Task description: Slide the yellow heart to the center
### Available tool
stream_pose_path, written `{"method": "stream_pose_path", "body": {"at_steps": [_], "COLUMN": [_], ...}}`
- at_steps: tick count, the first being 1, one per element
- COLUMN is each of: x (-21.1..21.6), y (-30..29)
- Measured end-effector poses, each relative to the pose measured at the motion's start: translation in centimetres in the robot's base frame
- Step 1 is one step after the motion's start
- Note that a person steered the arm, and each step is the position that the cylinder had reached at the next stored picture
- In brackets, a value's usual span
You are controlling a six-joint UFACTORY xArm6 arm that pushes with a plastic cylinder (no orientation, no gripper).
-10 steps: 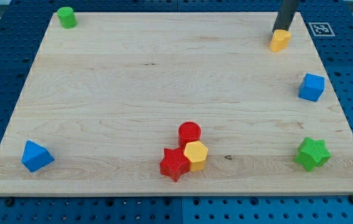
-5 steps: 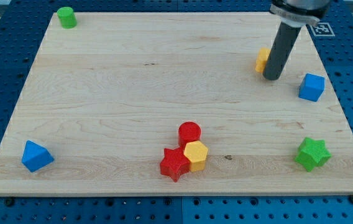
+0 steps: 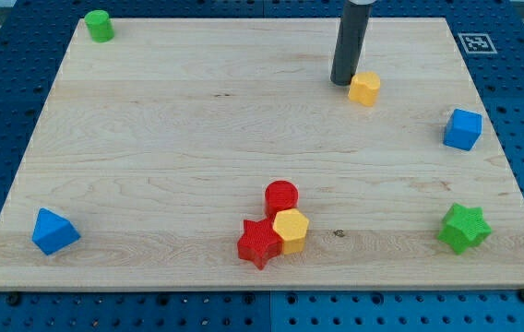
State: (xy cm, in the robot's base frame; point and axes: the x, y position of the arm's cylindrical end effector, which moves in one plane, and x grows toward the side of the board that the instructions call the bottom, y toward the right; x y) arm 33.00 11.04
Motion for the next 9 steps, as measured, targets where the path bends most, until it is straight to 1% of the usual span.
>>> {"method": "stream_pose_path", "body": {"at_steps": [1, 2, 3, 4, 5, 6, 7, 8, 9], "x": [-2.4, -3.2, -0.5, 4.6, 9.4, 11.1, 9.6, 9.6, 8.1], "y": [2.0, 4.9, 5.6, 4.0, -0.4, -3.7, -1.5, 2.5, 3.2]}}
